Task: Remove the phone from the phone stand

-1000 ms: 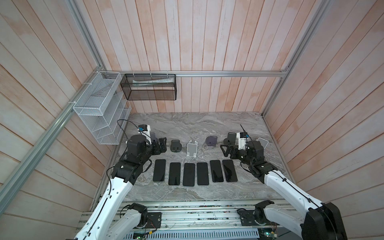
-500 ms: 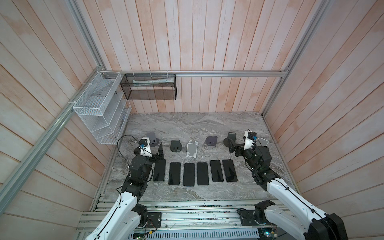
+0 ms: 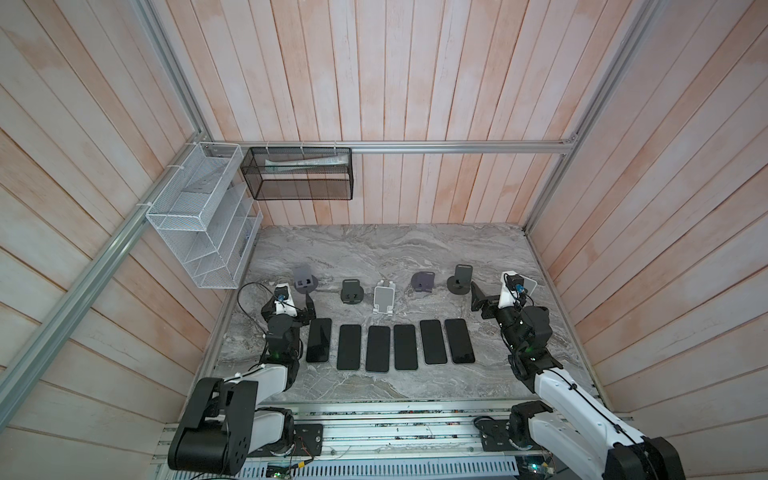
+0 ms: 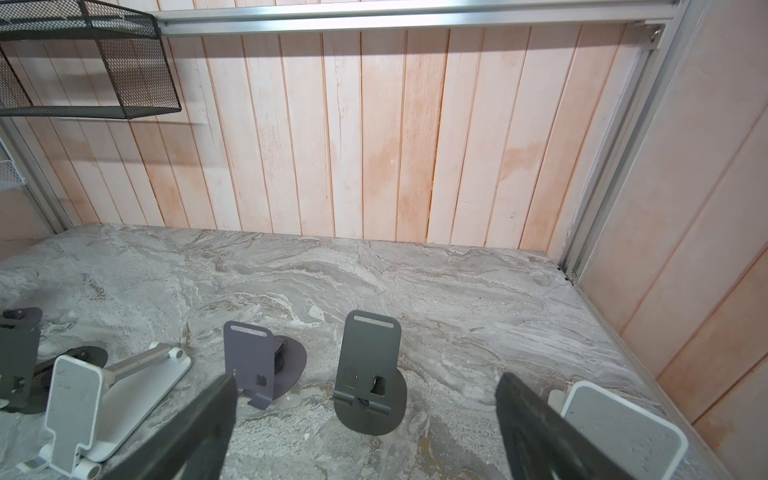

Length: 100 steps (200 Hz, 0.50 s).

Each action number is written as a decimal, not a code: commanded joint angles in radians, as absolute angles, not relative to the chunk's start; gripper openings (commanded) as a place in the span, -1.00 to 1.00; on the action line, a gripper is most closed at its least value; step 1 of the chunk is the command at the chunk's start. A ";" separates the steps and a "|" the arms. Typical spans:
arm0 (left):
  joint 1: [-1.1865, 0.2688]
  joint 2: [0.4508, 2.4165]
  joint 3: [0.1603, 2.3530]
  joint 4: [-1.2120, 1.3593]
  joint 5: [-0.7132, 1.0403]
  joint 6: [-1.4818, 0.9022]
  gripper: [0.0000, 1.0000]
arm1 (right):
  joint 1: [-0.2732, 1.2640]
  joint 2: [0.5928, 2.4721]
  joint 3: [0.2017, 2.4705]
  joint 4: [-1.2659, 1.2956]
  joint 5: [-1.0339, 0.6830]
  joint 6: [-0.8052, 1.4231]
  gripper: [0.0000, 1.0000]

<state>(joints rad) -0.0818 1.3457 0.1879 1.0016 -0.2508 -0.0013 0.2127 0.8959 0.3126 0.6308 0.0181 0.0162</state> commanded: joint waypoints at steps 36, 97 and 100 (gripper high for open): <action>-0.028 1.551 0.280 1.145 -0.109 0.001 1.00 | 0.208 0.886 0.284 0.676 -0.003 -0.061 0.95; 0.006 1.541 0.288 1.110 -0.073 -0.031 1.00 | 0.204 0.895 0.214 0.765 -0.002 -0.196 0.95; 0.006 1.540 0.287 1.109 -0.072 -0.031 1.00 | 0.203 0.899 0.214 0.763 -0.006 -0.213 0.96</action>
<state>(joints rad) 0.0036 1.5482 0.2832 1.1320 -0.1043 -0.0200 0.2123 0.8829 0.2264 0.7048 0.0097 -0.1028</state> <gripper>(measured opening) 0.999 0.978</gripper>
